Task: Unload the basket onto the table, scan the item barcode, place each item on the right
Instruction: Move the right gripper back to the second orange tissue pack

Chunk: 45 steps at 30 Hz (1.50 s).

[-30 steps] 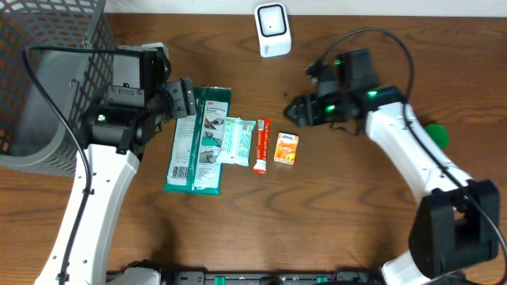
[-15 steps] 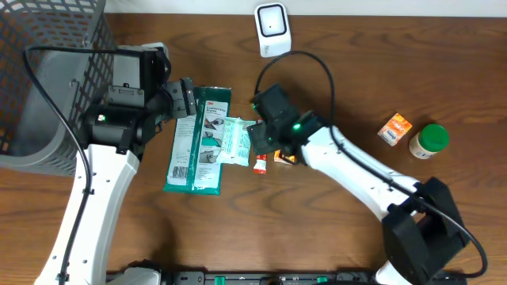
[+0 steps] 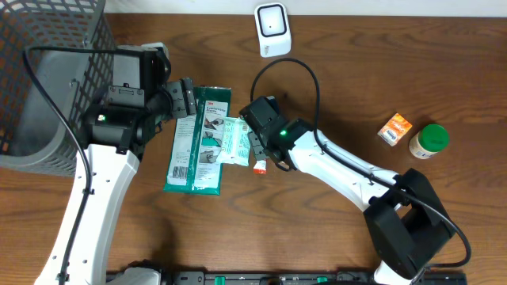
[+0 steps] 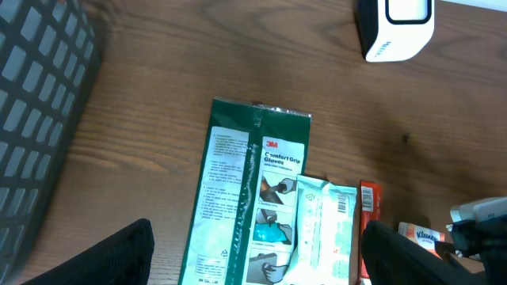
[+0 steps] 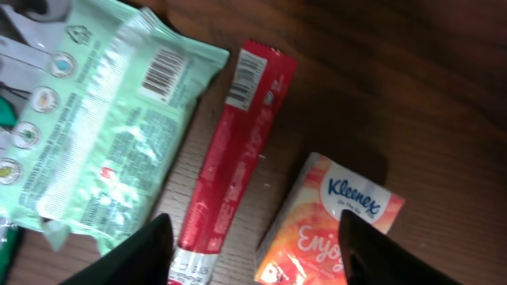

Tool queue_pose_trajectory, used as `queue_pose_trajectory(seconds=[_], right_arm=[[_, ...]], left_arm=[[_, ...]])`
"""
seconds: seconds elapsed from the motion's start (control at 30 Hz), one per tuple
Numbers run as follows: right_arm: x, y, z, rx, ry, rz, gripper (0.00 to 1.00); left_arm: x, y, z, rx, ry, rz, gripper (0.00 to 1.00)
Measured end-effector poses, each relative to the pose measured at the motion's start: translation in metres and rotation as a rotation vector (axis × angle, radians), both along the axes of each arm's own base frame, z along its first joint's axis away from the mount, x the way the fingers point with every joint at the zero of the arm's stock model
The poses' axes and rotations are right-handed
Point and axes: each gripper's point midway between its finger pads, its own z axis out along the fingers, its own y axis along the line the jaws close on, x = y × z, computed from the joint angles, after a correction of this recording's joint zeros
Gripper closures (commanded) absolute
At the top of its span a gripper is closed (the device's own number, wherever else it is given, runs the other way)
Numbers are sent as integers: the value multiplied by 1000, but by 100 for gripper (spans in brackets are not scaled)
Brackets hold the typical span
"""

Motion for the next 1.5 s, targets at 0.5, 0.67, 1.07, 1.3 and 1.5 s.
queue_pose_trajectory(seconds=[0.5, 0.67, 1.07, 1.3, 1.5], right_arm=[[-3, -16, -14, -37, -8, -81, 58], [-5, -20, -33, -74, 23, -96, 56], [-3, -59, -35, -281, -30, -148, 61], [0, -63, -32, -315, -47, -129, 59], [-8, -57, -37, -274, 6, -125, 57]], left_arm=[[0, 0, 0, 0, 0, 0, 16], [0, 0, 0, 0, 0, 0, 16], [0, 0, 0, -1, 0, 0, 16], [0, 0, 0, -1, 0, 0, 16], [0, 0, 0, 0, 0, 0, 16]])
